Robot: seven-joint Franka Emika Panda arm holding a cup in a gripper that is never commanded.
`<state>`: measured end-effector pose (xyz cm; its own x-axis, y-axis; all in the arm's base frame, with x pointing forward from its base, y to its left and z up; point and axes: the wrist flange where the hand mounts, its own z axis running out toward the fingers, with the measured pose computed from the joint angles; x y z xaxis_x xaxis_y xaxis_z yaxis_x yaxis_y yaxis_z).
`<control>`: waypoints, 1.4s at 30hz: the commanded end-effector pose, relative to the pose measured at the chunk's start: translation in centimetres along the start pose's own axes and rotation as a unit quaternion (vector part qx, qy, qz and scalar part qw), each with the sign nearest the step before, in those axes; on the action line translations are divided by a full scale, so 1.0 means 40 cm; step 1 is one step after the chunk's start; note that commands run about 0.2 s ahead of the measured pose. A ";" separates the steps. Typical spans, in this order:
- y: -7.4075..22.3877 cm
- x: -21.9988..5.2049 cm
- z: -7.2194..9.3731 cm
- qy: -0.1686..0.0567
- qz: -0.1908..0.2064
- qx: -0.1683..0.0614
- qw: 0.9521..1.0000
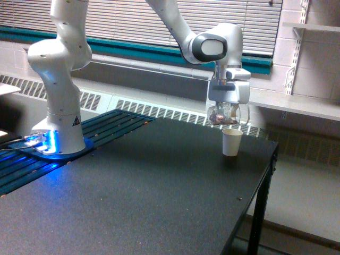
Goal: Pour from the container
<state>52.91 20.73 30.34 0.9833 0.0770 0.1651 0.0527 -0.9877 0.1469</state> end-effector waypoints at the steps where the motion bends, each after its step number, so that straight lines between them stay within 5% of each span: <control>1: -0.027 0.002 -0.046 0.028 -0.010 0.004 1.000; 19: -0.106 -0.102 0.005 0.015 -0.067 -0.013 0.998; 42: -0.098 -0.150 0.025 0.003 -0.104 -0.048 0.993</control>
<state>46.94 23.94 27.19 0.9566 0.2647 0.1219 0.2286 -0.9410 0.2496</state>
